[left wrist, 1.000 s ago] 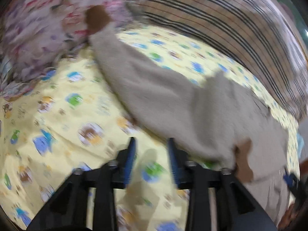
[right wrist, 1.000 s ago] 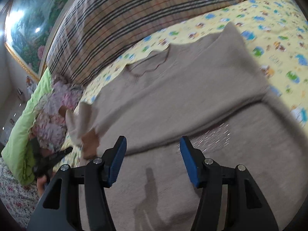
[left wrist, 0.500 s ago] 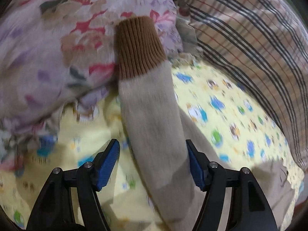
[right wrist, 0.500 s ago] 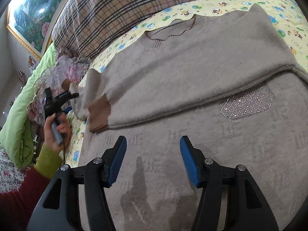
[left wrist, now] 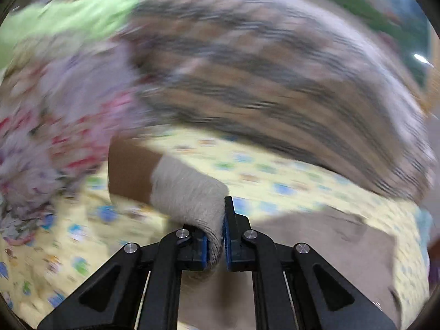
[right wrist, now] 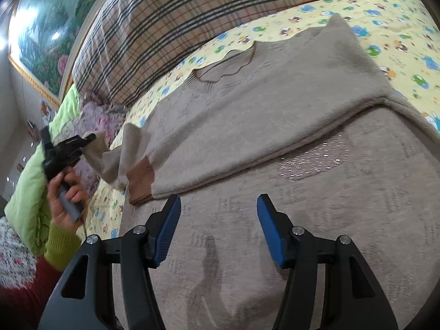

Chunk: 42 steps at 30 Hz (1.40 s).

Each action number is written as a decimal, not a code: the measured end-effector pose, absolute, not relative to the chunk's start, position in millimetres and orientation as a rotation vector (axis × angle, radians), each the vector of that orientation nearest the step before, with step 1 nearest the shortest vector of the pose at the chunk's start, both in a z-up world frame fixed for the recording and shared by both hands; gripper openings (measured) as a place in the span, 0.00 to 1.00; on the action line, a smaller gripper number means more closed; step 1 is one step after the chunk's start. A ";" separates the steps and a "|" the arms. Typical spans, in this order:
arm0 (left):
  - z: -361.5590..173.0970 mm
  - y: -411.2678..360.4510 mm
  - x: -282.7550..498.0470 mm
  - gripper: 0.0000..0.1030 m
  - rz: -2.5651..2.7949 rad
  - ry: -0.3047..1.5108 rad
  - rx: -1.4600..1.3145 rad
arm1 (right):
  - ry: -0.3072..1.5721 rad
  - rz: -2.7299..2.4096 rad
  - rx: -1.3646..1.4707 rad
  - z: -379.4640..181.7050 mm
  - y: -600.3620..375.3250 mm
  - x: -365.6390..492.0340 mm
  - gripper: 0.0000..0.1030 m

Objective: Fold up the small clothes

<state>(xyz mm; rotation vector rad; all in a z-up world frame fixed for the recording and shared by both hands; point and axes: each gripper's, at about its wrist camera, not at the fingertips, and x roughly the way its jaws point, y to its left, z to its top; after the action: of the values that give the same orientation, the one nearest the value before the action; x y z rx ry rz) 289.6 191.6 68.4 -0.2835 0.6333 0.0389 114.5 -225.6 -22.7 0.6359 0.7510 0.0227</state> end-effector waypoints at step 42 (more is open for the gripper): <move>-38.4 102.1 197.8 0.76 0.014 0.875 0.028 | 0.722 0.041 0.204 15.5 -186.6 192.5 0.62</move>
<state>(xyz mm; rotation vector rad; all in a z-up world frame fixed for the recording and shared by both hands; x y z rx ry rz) 197.8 102.1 -38.4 0.0279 0.8752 0.0141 192.5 -186.6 15.5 0.2044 0.7216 0.0414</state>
